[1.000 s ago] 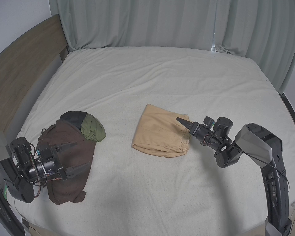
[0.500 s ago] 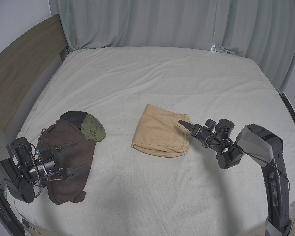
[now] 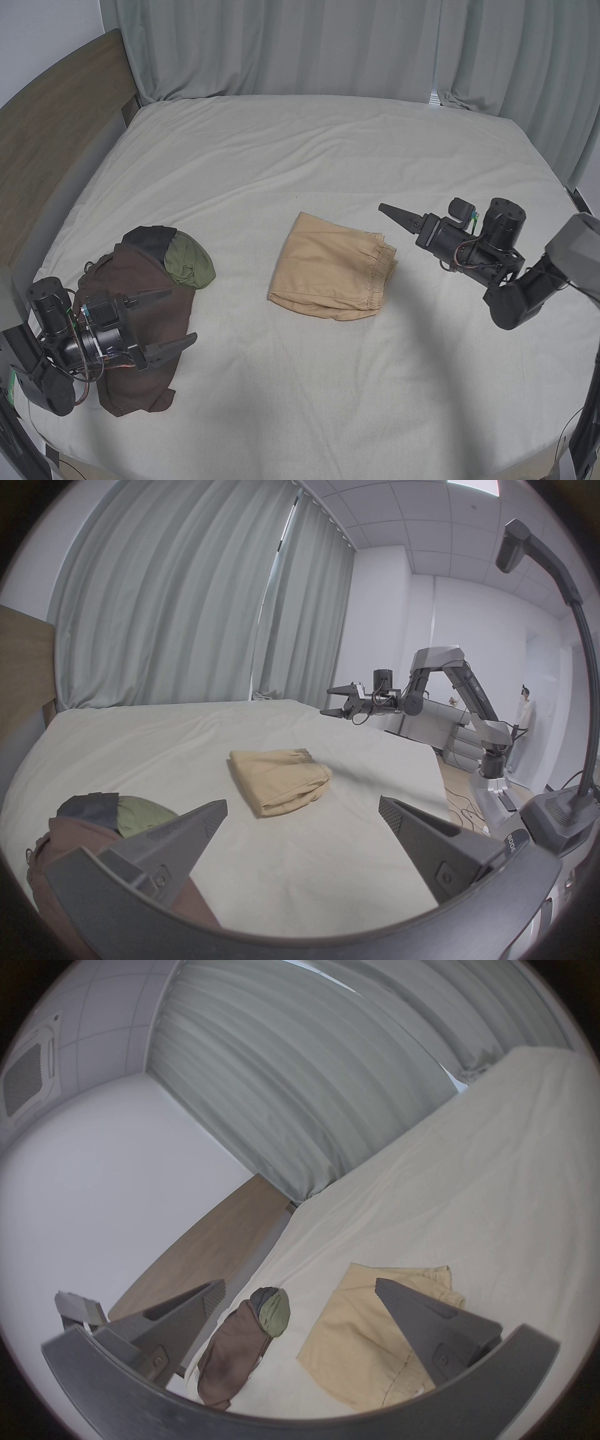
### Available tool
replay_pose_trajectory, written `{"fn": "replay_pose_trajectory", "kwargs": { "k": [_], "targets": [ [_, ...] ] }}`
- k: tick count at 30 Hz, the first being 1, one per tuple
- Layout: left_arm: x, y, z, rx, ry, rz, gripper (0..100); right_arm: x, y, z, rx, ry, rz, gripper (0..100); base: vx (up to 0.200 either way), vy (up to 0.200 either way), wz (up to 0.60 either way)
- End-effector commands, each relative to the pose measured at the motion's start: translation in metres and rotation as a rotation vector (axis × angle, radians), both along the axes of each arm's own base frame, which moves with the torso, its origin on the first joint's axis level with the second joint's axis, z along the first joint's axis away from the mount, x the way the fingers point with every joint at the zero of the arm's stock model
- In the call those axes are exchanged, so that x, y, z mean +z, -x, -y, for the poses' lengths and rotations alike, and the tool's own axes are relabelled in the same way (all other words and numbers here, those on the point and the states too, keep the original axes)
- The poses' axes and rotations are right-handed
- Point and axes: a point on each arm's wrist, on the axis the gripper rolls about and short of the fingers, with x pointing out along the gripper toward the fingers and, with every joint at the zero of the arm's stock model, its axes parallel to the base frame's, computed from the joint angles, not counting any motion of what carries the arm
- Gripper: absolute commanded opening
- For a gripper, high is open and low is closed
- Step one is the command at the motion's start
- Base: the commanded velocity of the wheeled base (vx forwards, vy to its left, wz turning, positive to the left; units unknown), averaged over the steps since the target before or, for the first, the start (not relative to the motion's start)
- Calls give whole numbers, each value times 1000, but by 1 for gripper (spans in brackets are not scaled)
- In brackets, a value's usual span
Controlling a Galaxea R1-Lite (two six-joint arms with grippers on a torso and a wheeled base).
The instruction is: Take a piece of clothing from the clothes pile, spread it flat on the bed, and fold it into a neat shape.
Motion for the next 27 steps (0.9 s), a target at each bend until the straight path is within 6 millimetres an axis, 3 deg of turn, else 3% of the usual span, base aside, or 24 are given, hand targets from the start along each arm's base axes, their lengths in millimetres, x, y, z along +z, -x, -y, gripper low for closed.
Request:
{"fn": "replay_pose_trajectory", "kwargs": {
  "k": [1, 7, 12, 16, 20, 21, 27],
  "targets": [
    [8, 4, 18, -71, 5, 28, 100, 50, 60, 7, 9, 101, 116, 100, 0, 0, 0],
    [9, 13, 32, -165, 8, 25, 100, 57, 79, 21, -99, 205, 149, 100, 0, 0, 0],
    [18, 29, 53, -289, 16, 46, 100, 63, 102, 50, -209, 362, 174, 100, 0, 0, 0],
    [21, 45, 67, -363, 22, 39, 100, 74, 130, 67, -268, 381, 195, 100, 0, 0, 0],
    [26, 59, 72, -405, 26, 51, 100, 84, 152, 77, -299, 385, 221, 100, 0, 0, 0],
    [30, 68, 74, -424, 32, 55, 100, 89, 167, 82, -316, 384, 232, 100, 0, 0, 0],
    [36, 86, 64, -408, 40, 64, 100, 90, 204, 97, -373, 396, 255, 100, 0, 0, 0]
  ]
}}
